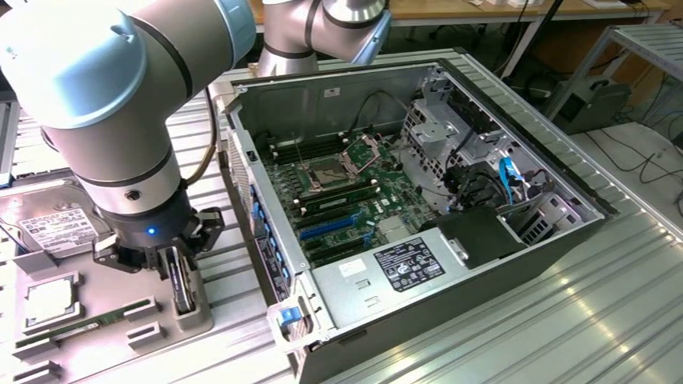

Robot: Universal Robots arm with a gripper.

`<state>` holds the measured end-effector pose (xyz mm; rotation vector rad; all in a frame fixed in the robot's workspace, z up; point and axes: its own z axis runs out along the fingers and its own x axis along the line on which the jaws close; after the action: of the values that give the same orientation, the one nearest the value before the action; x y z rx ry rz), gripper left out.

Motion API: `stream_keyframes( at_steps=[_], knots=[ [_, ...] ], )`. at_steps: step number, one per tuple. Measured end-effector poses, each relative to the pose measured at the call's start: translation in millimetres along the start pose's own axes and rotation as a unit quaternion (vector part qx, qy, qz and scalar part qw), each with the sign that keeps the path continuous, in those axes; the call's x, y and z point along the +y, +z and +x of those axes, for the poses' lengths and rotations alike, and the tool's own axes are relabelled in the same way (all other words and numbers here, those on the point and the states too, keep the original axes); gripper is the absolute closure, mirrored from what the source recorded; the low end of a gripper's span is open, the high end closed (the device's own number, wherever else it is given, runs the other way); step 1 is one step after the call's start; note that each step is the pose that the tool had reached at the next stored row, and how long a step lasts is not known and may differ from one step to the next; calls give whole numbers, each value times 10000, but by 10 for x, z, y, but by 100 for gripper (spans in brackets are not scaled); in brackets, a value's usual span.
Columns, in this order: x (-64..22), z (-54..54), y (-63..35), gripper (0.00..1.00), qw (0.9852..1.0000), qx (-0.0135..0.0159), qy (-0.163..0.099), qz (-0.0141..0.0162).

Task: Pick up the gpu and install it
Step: 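Pick up the gpu and move the gpu toward the slot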

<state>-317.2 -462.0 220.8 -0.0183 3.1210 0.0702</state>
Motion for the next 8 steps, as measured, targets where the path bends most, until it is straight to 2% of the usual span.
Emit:
stream_keyframes(
  at_steps=[3,4,8],
  knots=[
    [0,1,-1,61,10000,0,0,1],
    [0,0,0,68,10000,0,0,0],
    [0,1,-1,68,10000,1,0,1]
  ],
)
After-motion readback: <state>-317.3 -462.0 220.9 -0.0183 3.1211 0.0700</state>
